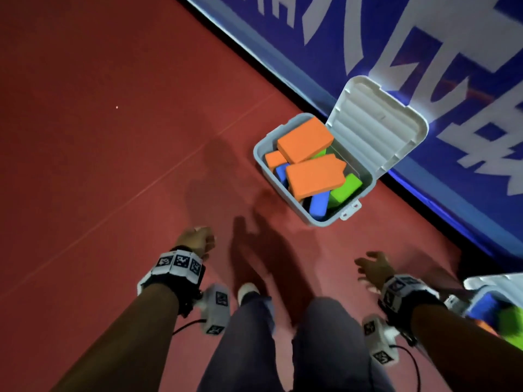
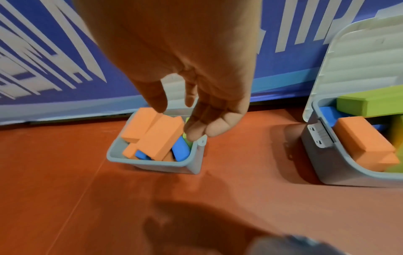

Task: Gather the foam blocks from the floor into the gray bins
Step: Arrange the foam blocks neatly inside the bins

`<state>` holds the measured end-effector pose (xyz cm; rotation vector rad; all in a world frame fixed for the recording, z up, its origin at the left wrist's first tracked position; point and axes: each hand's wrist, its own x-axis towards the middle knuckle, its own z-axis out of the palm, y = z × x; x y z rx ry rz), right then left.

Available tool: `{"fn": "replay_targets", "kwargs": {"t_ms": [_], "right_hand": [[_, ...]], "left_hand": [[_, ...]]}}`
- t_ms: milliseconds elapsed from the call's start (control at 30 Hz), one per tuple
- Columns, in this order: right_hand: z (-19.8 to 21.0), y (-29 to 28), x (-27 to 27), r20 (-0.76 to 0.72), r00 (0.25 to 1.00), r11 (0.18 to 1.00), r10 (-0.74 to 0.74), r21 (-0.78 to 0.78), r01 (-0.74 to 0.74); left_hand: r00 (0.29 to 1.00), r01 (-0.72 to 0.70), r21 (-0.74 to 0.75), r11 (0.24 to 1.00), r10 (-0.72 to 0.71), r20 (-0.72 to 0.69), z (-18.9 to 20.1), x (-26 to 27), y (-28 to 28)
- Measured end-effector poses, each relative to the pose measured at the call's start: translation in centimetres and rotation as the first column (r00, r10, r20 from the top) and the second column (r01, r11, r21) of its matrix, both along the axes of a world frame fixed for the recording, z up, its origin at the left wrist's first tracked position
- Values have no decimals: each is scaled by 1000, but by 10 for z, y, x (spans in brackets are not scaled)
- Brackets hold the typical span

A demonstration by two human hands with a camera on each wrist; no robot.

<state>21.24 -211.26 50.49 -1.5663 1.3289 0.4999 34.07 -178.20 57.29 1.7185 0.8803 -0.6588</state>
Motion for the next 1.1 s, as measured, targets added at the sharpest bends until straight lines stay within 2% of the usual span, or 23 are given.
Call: {"fn": "replay_targets", "kwargs": {"t_ms": [67, 167, 300, 400, 600, 767, 800, 900, 967, 1067, 1100], "right_hand": [[-4, 9, 33, 9, 997, 996, 74, -42, -74], [-12, 13, 84, 40, 997, 997, 59, -55, -57], [-62, 21, 139, 8, 999, 994, 32, -105, -31], [-84, 45, 180, -45, 997, 994, 60, -86, -63], [-126, 73, 238, -79, 996, 995, 33, -87, -40], [-155, 89, 283, -71, 997, 999, 7, -41, -10], [-163, 92, 292, -61, 998, 999, 0, -54, -3], [-189, 94, 318, -34, 999, 988, -27, -151, 21], [-211, 83, 338, -36, 999, 967, 7, -254, -16], [-251, 57, 369, -164, 981, 914, 101, -375, -157], [-266, 50, 379, -198, 973, 905, 117, -382, -187]], "left_hand": [[988, 144, 86, 986, -139, -64, -12, 55, 10], [943, 326, 111, 939, -315, -103, -30, 127, 6], [857, 515, 83, 853, -511, -71, -64, 192, -7], [785, 617, 86, 783, -603, -138, -99, 218, -3], [597, 802, 187, 567, -760, -256, -167, 302, 18], [490, 872, 185, 454, -825, -283, -214, 381, -10], [455, 889, 189, 416, -848, -271, -224, 394, -18], [272, 947, 235, 220, -938, -215, -253, 433, -52], [191, 947, 283, 149, -973, -127, -269, 452, -81], [8, 928, 372, -10, -999, -48, -302, 474, -130], [-18, 920, 391, -35, -999, -46, -320, 481, -146]]}}
